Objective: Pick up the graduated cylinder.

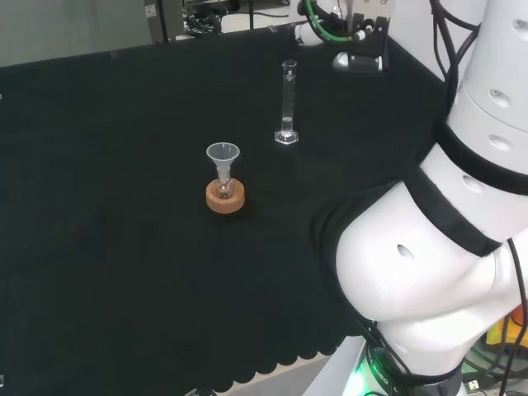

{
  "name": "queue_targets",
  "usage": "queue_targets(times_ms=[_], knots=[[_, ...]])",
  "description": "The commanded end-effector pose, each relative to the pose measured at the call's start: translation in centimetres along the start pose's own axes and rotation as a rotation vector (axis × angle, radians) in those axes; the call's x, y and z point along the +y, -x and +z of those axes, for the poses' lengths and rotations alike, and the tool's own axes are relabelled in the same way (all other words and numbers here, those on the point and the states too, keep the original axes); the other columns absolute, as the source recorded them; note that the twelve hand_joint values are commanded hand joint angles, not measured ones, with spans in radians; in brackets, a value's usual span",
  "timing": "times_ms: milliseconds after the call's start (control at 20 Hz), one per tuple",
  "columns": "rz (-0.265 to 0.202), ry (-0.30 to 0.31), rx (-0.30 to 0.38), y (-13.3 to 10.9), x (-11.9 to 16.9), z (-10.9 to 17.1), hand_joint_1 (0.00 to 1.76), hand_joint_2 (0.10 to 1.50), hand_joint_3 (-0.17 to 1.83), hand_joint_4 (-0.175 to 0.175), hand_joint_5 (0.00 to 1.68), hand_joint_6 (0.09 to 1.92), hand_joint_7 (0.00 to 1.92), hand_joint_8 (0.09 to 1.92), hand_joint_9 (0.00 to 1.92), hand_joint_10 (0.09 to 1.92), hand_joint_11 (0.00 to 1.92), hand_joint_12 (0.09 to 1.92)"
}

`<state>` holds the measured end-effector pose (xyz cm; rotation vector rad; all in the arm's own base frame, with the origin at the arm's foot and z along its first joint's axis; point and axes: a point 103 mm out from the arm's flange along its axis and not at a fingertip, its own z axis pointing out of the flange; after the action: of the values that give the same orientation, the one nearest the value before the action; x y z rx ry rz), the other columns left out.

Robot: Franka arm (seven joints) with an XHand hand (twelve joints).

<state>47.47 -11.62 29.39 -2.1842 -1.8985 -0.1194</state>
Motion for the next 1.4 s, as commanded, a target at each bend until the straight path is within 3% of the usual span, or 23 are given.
queue_targets(times_ms=[50,450,650,1150,1400], knots=[[-0.037,0.100,0.151,2.7,5.0,1.0,0.51,1.19,-0.08,-0.047,0.20,0.09,0.04,0.62,0.26,0.72,0.10,1.39],[-0.038,0.045,0.233,4.5,6.7,4.6,0.59,1.15,-0.11,-0.052,0.21,0.09,0.06,0.64,0.27,0.71,0.12,1.39],[-0.041,0.058,0.273,5.2,7.1,5.9,0.60,1.14,-0.12,-0.069,0.32,0.09,0.10,0.66,0.31,0.72,0.12,1.38],[-0.103,0.016,0.383,6.7,7.5,9.7,0.63,1.14,-0.15,-0.059,0.31,0.09,0.14,0.69,0.38,0.69,0.18,1.37],[-0.174,-0.020,0.473,6.8,8.0,11.9,0.64,1.14,-0.16,-0.051,0.27,0.09,0.11,0.67,0.36,0.67,0.17,1.36]])
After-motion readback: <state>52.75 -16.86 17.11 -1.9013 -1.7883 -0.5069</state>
